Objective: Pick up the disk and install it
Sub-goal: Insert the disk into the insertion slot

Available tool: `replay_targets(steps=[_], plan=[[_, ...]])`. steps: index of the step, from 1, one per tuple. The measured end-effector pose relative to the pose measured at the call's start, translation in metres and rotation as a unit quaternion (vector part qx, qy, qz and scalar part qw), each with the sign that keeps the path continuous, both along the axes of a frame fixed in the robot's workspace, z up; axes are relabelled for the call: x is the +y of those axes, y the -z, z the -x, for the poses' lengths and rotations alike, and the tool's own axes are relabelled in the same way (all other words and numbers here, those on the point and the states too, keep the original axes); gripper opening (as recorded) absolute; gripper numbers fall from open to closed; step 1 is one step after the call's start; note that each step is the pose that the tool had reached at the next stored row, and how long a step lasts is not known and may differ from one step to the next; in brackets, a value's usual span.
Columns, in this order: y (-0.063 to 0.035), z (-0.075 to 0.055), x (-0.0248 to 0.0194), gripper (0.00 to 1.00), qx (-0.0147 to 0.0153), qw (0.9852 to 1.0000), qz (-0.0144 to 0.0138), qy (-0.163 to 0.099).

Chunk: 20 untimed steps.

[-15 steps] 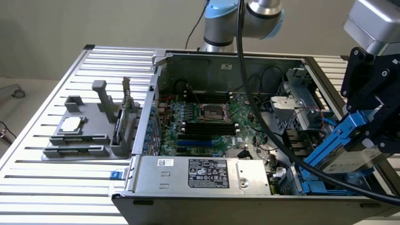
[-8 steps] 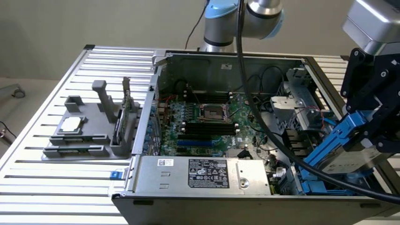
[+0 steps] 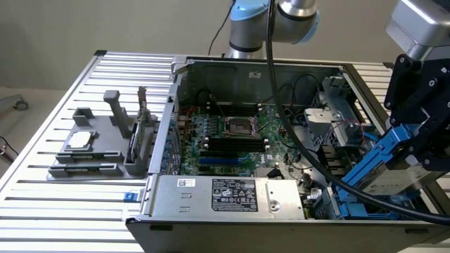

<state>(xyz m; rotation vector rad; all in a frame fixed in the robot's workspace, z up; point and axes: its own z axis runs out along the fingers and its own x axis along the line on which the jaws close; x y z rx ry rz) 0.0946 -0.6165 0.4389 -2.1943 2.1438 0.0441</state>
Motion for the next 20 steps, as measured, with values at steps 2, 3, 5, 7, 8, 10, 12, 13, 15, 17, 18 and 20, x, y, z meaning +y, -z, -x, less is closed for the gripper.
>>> replay_targets(steps=[2,3,5,7,8,10,12,13,15,17,18,20], plan=[[0.0004,-0.0001,0.0002,0.33,0.0013,1.0000,0.0000,0.002],[0.0006,-0.0002,0.0003,0.33,0.0021,1.0000,0.0000,0.003],[0.0011,-0.0005,0.0006,0.33,0.0032,1.0000,0.0000,0.005],[0.0015,-0.0011,0.0009,0.33,0.0039,1.0000,-0.0001,0.006],[0.0017,-0.0015,0.0010,0.33,0.0041,1.0000,-0.0002,0.007],[0.0024,-0.0025,0.0011,0.33,0.0048,1.0000,-0.0004,0.007],[0.0033,-0.0031,0.0011,0.33,0.0054,1.0000,-0.0007,0.008],[0.0036,-0.0033,0.0011,0.33,0.0059,1.0000,-0.0007,0.008],[0.0046,-0.0035,0.0011,0.33,0.0071,0.9999,-0.0011,0.008],[0.0057,-0.0036,0.0010,0.33,0.0083,0.9999,-0.0017,0.008],[0.0062,-0.0037,0.0010,0.33,0.0088,0.9999,-0.0021,0.008],[0.0072,-0.0040,0.0011,0.33,0.0097,0.9999,-0.0029,0.008]])
